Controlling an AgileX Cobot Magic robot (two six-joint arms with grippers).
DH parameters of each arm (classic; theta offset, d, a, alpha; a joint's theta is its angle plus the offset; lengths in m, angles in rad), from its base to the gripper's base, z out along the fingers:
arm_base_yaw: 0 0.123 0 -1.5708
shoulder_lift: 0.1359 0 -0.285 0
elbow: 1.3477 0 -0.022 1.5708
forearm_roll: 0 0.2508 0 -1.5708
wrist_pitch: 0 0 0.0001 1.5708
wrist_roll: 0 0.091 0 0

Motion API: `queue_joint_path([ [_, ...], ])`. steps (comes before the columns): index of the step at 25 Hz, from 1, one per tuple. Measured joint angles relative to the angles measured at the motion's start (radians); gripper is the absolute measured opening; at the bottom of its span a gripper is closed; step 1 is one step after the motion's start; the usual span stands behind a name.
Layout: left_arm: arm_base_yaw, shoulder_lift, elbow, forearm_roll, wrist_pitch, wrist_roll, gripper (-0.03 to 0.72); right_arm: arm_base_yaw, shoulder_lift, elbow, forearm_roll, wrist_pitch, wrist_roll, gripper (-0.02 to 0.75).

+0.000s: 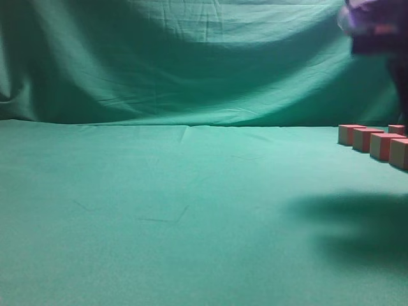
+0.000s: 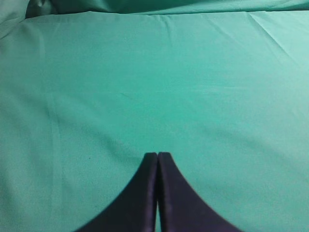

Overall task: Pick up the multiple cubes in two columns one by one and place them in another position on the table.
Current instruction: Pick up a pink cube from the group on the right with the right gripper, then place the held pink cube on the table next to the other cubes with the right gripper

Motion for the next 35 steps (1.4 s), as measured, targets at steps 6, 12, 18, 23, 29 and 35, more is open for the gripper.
queue_joint_path([
  [6,0.0,0.0,0.0,0.0,0.0,0.0,0.0,0.115,-0.018,-0.166,0.052,0.014,-0.177,0.256],
  [12,0.0,0.0,0.0,0.0,0.0,0.0,0.0,0.201,0.001,-0.259,0.054,-0.089,-0.343,0.256],
  [18,0.0,0.0,0.0,0.0,0.0,0.0,0.0,0.207,0.137,-0.383,0.052,-0.026,-0.369,0.256],
  [23,0.0,0.0,0.0,0.0,0.0,0.0,0.0,0.207,0.257,-0.48,0.051,0.017,-0.412,0.256],
  [29,0.0,0.0,0.0,0.0,0.0,0.0,0.0,0.207,0.369,-0.585,0.051,0.044,-0.425,0.256],
  [35,0.0,0.0,0.0,0.0,0.0,0.0,0.0,0.207,0.44,-0.621,0.051,0.052,-0.427,0.256],
])
